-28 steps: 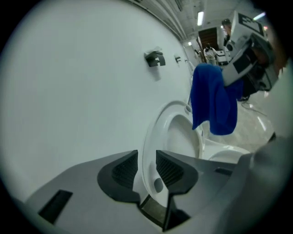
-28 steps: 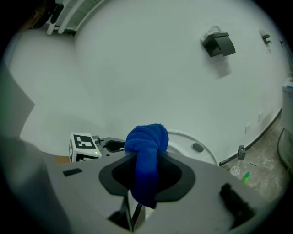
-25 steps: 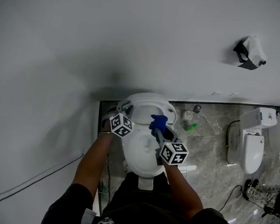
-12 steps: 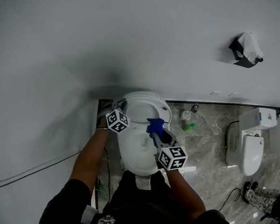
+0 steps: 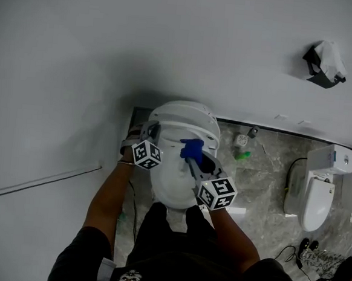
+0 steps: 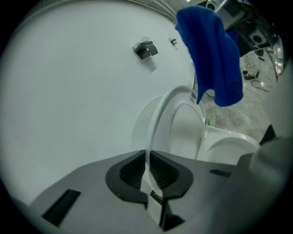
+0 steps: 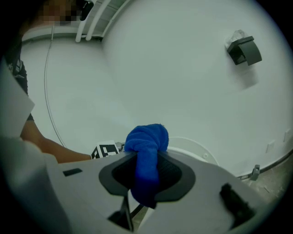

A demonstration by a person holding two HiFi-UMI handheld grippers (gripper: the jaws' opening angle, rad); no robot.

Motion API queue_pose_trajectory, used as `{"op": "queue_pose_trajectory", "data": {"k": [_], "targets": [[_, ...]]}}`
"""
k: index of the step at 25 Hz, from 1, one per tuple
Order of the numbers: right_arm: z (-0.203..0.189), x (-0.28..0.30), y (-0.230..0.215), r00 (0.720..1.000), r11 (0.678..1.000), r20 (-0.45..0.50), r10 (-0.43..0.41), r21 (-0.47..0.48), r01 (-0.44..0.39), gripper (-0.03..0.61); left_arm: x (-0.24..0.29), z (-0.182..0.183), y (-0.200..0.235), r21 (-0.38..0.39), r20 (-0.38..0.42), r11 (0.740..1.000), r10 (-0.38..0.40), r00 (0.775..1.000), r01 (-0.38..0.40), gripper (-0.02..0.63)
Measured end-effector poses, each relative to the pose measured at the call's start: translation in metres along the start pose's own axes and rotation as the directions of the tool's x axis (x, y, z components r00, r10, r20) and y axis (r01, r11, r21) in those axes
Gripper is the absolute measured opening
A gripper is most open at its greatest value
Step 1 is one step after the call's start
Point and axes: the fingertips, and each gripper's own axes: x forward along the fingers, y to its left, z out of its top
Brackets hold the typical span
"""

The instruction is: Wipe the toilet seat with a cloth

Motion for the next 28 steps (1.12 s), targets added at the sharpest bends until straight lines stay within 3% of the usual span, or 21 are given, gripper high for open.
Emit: {"op": "queue_pose_trajectory", "data": {"k": [5,9,15,21,28], "targets": [[0.008,-0.015,0.009,1.000,1.000,0.027,0.013,-0.014,-0.013,0.097,-0.035,-0.006,-0.025,-0.019,0.012,0.999,0.027,1.000,-0.026,0.037],[0.002,-0.023,0.029,0.999,1.000,0.042,-0.005,-0.031,0.006,0.097,-0.068,-0.023,-0.058,0.025,0.039,0.999,0.032,0.999,-0.033,0.038],[-0.037,-0.027,0.069,0.999,0.999,0.007,-0.040,-0.027,0.040,0.097,-0.111,-0.050,-0.122,0.108,0.086,0.994,-0.042,0.995,0.033,0.045],[-0.082,-0.039,0.113,0.997,0.998,-0.035,-0.062,-0.027,0.061,0.097,-0.142,-0.085,-0.196,0.254,0.080,0.955,-0.176,0.981,0.151,0.057],[-0.126,-0.057,0.123,0.987,0.992,-0.095,-0.126,-0.033,0.124,0.097,-0.157,-0.122,-0.268,0.371,0.080,0.911,-0.223,0.971,0.179,0.061]]}}
